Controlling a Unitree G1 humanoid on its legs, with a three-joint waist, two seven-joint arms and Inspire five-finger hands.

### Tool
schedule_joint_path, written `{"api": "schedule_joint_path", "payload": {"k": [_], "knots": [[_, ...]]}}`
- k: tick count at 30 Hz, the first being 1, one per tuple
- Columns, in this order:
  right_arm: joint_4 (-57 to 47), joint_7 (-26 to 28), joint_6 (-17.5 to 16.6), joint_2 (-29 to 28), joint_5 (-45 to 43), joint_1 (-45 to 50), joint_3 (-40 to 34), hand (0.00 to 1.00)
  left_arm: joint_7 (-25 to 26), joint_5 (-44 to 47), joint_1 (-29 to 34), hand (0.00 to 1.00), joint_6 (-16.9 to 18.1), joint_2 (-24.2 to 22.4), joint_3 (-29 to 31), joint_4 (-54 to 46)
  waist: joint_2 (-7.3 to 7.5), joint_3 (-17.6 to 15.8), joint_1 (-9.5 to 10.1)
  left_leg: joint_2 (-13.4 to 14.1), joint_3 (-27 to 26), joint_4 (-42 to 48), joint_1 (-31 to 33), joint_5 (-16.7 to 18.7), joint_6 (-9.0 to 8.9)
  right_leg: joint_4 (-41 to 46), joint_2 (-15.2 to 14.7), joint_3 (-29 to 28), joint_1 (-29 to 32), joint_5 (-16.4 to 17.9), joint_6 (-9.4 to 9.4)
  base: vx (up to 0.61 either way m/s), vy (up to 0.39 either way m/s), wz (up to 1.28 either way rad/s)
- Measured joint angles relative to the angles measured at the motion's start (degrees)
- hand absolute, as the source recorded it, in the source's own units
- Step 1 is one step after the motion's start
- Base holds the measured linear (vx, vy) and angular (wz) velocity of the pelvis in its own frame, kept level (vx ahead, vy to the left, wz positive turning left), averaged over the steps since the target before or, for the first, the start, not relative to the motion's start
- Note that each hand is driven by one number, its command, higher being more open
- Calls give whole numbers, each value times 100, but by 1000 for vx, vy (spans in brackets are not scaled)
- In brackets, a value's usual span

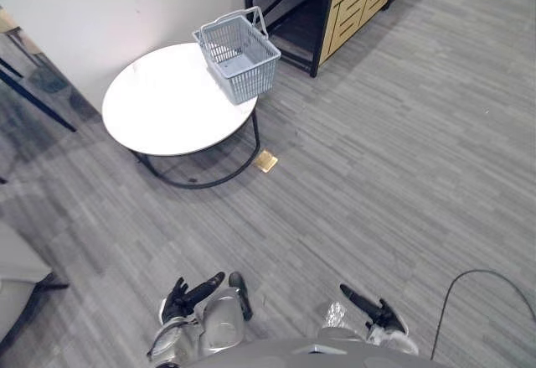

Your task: Pick vegetable in the basket

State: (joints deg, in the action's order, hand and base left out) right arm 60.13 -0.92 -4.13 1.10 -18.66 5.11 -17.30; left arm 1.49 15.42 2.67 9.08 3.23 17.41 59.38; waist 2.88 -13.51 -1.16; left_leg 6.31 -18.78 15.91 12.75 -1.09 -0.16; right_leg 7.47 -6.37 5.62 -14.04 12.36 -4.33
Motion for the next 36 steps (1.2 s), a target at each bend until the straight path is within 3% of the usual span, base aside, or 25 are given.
{"api": "schedule_joint_path", "payload": {"k": [2,4,6,8,11,14,17,20,23,25,26,29,32,34,35,36], "knots": [[4,1,-2,-39,23,0,-16,100,-18,59,-31,100,-61,72,-106,103,37,5,30,33,-30,-41,-110,51,78,96,40,-163,22,-371,-2,267,193,-11],[-4,24,-13,-37,34,16,-12,100,-5,15,-6,100,-53,126,-139,210,-10,8,79,58,-99,-231,-466,57,87,105,38,-313,73,-257,159,150,98,-29],[-14,43,-18,-74,38,17,-2,100,5,-17,-4,100,-54,189,-276,279,102,141,72,-51,-174,-321,-639,161,-2,-98,-87,-277,168,-366,69,48,-52,-25],[40,34,-19,-70,42,19,-6,100,-20,-13,-7,100,-59,178,-392,307,7,253,88,-55,-198,-347,-623,221,-84,-207,-114,-426,238,-364,62,12,-41,-40],[104,36,23,-57,51,-72,21,100,-16,-10,-2,100,-57,125,-419,303,-11,311,98,-90,-378,-222,-473,352,-87,-280,-271,-522,429,-197,-146,-43,13,-47],[120,24,61,11,45,-122,109,100,2,3,-8,100,-53,133,-409,295,25,316,90,-176,-426,306,-210,770,-72,-192,-459,-606,596,112,-241,-13,102,-28],[217,8,97,80,46,-96,99,100,-9,-3,21,100,-50,131,-410,274,58,371,103,-227,-376,941,-95,1352,74,8,-596,-566,471,269,-387,114,191,3],[192,47,93,93,32,-5,-16,100,13,-23,59,100,-62,121,-507,312,-60,505,81,-303,-142,843,-242,1498,171,1736,-563,-445,1125,10,-380,186,195,29],[196,39,73,71,31,48,-104,100,52,-8,92,100,-79,135,-537,313,-29,459,86,-409,62,608,-723,1537,351,3577,-545,-518,1749,-548,-350,240,177,50],[196,44,62,66,31,85,-125,100,67,-12,191,100,-111,222,-574,322,-4,453,72,-507,146,226,-1273,1538,361,4335,-542,-322,2042,-359,-194,281,105,27],[196,45,49,77,31,93,-125,100,66,-16,222,100,-128,236,-581,324,-19,453,65,-526,148,93,-1433,1529,360,4392,-539,-212,2117,-265,-213,310,92,16],[193,46,-10,108,25,140,-158,100,80,-25,268,100,-168,251,-568,481,-128,447,12,-559,168,-384,-1944,1492,320,3889,-424,209,2452,29,-30,211,36,8],[188,40,-8,177,20,149,-263,100,82,-28,274,100,-175,176,-567,532,-331,349,-98,-427,229,-730,-2278,1476,163,2482,-121,409,2802,34,47,332,-56,11],[160,28,-4,192,-2,252,-312,100,96,-28,277,100,-175,104,-544,526,-450,197,-102,-241,251,-942,-2610,1533,-64,1194,25,582,2916,-340,-68,307,-136,10],[153,28,-4,186,13,278,-303,100,100,-28,289,100,-175,106,-530,527,-437,183,-112,-219,259,-974,-2698,1567,-135,857,31,592,2912,-516,-74,372,-220,12],[147,20,-4,138,23,339,-292,100,103,-26,346,100,-171,128,-483,511,-359,196,-125,-210,280,-1042,-2868,1665,-314,339,-10,587,2877,-848,-72,409,-281,17]]}}
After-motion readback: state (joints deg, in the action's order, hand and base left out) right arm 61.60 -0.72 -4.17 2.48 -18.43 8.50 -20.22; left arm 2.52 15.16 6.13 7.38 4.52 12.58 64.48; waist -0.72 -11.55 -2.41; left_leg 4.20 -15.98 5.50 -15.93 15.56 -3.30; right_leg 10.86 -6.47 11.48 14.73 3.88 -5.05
